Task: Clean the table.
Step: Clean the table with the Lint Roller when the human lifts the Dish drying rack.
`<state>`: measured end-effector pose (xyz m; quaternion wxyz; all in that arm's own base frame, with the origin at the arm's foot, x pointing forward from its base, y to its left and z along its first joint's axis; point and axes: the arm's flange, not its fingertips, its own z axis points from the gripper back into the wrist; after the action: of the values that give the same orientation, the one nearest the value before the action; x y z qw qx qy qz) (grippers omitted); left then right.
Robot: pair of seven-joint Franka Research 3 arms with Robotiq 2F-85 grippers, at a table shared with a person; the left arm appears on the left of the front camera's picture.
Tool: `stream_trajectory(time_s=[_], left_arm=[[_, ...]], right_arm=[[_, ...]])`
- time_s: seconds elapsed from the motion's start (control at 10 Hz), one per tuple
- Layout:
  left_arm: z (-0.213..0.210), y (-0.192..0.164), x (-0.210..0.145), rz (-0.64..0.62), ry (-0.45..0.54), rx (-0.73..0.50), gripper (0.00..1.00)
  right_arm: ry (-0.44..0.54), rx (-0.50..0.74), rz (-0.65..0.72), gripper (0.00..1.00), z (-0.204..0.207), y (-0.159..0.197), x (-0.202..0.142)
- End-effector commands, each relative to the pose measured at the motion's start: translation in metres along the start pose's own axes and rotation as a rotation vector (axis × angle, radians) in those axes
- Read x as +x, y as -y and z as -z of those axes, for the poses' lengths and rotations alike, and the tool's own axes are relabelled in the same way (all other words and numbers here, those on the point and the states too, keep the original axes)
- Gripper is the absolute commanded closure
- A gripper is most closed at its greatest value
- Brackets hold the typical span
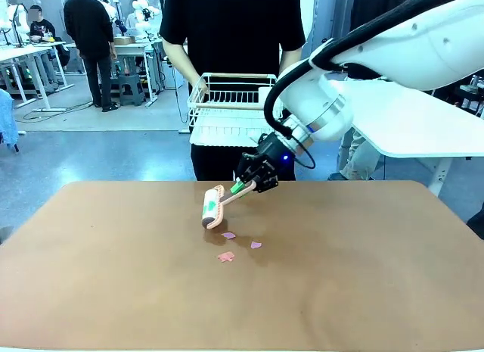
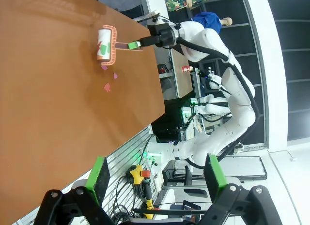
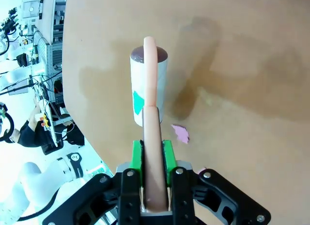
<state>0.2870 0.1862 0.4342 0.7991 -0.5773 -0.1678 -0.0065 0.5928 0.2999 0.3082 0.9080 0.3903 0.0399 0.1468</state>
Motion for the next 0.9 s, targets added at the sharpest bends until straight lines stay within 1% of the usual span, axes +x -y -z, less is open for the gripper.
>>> stream_trajectory(time_s=[0.0, 0.1, 0.2, 0.3, 0.4, 0.5, 0.6, 0.8], left_arm=[[-0.003, -0.001, -0.001, 0.022, 0.003, -0.020, 0.00], [-0.003, -0.001, -0.001, 0.022, 0.003, -0.020, 0.00], [-0.003, -0.001, -0.001, 0.022, 0.003, -0.020, 0.00], [-0.003, -0.001, -0.001, 0.022, 0.003, -0.020, 0.00], [-0.003, -0.001, -0.001, 0.022, 0.003, -0.020, 0.00], [-0.003, -0.001, -0.001, 0.022, 0.003, -0.020, 0.00], [-0.003, -0.001, -0.001, 0.022, 0.003, -0.020, 0.00], [-0.003, -0.001, -0.001, 0.022, 0.003, -0.020, 0.00]], right_arm=[[0.007, 0.030, -0.041, 0.79, -0.036, 0.008, -0.036], [0.025, 0.041, -0.032, 0.79, -0.062, 0.018, -0.047], [0.004, 0.045, -0.009, 0.79, -0.087, 0.028, -0.059], [-0.080, 0.024, 0.011, 0.79, -0.111, 0.041, -0.074], [-0.137, -0.013, 0.015, 0.79, -0.131, 0.057, -0.092], [-0.139, -0.012, 0.032, 0.79, -0.150, 0.075, -0.107], [-0.139, -0.009, 0.077, 0.79, -0.161, 0.098, -0.121], [-0.186, -0.005, 0.158, 0.79, -0.159, 0.137, -0.140]])
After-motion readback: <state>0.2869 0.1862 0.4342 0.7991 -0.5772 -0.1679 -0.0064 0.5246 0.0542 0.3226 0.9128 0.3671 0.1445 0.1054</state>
